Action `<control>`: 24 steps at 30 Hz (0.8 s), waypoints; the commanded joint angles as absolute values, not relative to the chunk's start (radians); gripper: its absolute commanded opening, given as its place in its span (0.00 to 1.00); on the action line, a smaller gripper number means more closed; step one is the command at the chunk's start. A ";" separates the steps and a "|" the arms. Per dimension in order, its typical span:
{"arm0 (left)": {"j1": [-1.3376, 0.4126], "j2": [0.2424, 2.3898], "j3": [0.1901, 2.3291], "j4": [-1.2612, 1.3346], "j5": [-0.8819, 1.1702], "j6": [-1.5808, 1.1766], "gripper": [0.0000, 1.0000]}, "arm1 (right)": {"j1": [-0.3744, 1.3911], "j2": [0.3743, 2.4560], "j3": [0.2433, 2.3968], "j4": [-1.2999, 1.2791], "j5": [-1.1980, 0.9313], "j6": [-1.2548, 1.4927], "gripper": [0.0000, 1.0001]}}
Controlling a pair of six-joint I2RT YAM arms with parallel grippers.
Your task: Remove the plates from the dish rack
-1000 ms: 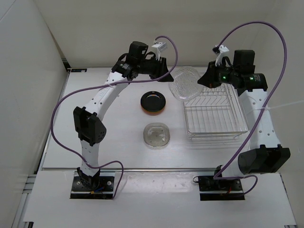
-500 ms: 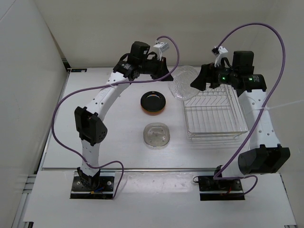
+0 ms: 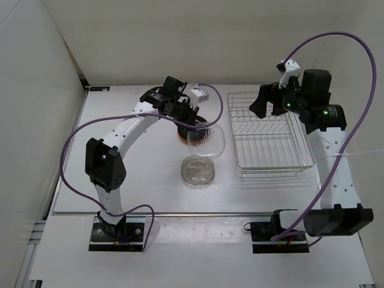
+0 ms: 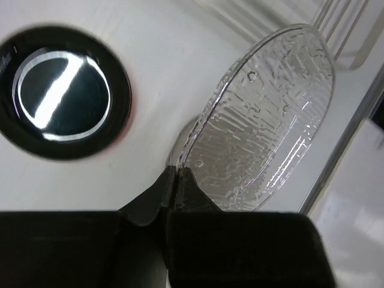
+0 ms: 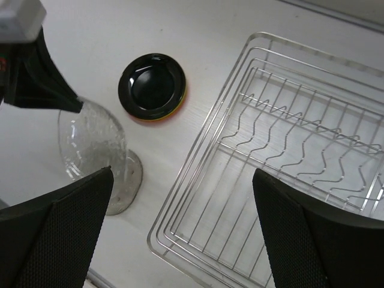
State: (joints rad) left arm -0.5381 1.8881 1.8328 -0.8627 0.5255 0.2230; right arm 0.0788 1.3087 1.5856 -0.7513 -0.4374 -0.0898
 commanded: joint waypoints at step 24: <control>-0.531 1.920 1.566 -0.847 0.522 0.276 0.11 | 0.078 1.232 1.585 -0.715 -0.377 -0.114 1.00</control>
